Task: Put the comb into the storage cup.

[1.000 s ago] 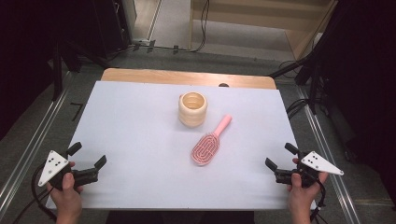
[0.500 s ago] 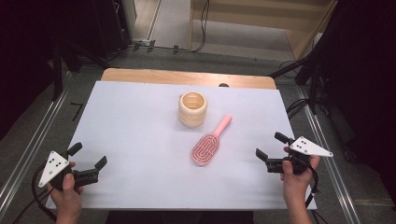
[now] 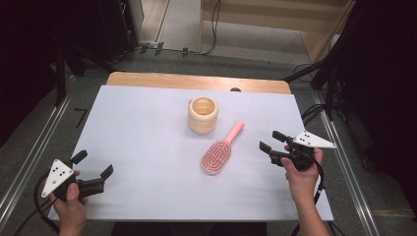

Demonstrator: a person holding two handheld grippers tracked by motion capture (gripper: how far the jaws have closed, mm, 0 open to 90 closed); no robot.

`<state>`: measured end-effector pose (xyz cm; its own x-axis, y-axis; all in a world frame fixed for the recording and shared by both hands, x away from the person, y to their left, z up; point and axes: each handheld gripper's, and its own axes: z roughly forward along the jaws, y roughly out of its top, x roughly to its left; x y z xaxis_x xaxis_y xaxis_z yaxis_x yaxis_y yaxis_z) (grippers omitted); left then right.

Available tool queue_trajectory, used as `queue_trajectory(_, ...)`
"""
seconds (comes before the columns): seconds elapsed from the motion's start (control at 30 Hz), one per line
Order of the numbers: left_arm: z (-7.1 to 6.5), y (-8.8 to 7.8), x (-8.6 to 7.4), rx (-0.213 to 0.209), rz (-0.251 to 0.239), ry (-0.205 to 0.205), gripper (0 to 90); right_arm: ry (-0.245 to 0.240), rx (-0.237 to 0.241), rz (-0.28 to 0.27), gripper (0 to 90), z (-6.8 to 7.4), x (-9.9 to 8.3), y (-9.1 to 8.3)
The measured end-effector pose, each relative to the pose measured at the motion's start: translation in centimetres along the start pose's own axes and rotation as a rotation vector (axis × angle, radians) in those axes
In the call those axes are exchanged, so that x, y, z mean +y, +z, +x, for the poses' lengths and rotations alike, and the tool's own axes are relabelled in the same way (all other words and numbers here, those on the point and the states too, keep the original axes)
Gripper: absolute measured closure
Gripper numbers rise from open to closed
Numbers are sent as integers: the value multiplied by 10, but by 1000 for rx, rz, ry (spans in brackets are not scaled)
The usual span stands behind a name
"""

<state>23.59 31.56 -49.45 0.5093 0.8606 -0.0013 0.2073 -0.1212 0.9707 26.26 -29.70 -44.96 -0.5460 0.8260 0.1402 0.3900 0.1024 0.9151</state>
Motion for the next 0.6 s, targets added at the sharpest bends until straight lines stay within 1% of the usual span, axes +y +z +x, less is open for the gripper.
queue_trajectory(0.03, 0, 0, 0, 1, 1, 1, 0, 5, -1, 4, 407, 1, 2, 2)
queue_trajectory(0.07, 0, 0, 0, 1, 1, 1, 0, 5, -1, 4, 407, 1, 2, 2)
queue_trajectory(0.1, -1, 0, 0, 2, 3, 3, 0, -4, 12, 19, 532, 2, 5, 6)
queue_trajectory(0.13, -1, 0, 0, 2, 3, 3, 0, -16, 26, 22, 594, 2, 6, 8)
queue_trajectory(0.17, -1, 0, 0, 1, 3, 4, 0, -16, 26, 22, 594, 2, 6, 8)
queue_trajectory(0.2, -1, 0, 0, 1, 2, 3, 0, -22, 28, 41, 669, 3, 9, 13)
queue_trajectory(0.23, -1, 0, 0, 0, 3, 4, 0, -22, 28, 41, 669, 3, 9, 13)
queue_trajectory(0.27, -1, 0, 0, 0, 4, 4, 0, -33, 16, 56, 761, 5, 12, 17)
queue_trajectory(0.3, -1, 1, 0, -1, 5, 6, 0, -52, 12, 65, 799, 6, 14, 20)
queue_trajectory(0.33, -1, 1, 0, -1, 5, 6, 0, -52, 12, 65, 799, 6, 14, 20)
queue_trajectory(0.37, -1, 1, 0, -2, 5, 5, 0, -67, 16, 91, 867, 7, 17, 25)
queue_trajectory(0.4, -1, 1, 0, -1, 5, 6, 0, -81, 16, 101, 874, 7, 19, 28)
queue_trajectory(0.43, -1, 1, 0, -1, 5, 6, 0, -81, 16, 101, 874, 7, 19, 28)
queue_trajectory(0.47, -1, 1, 0, -2, 4, 6, 0, -94, 8, 123, 875, 8, 22, 33)
queue_trajectory(0.5, -1, 1, 0, -2, 5, 6, 0, -99, 9, 133, 875, 7, 24, 35)
queue_trajectory(0.57, -1, 1, 0, -2, 8, 10, 0, -102, 17, 153, 875, 6, 29, 39)
queue_trajectory(0.6, -1, 1, 0, -2, 8, 10, 0, -102, 17, 153, 875, 6, 29, 39)
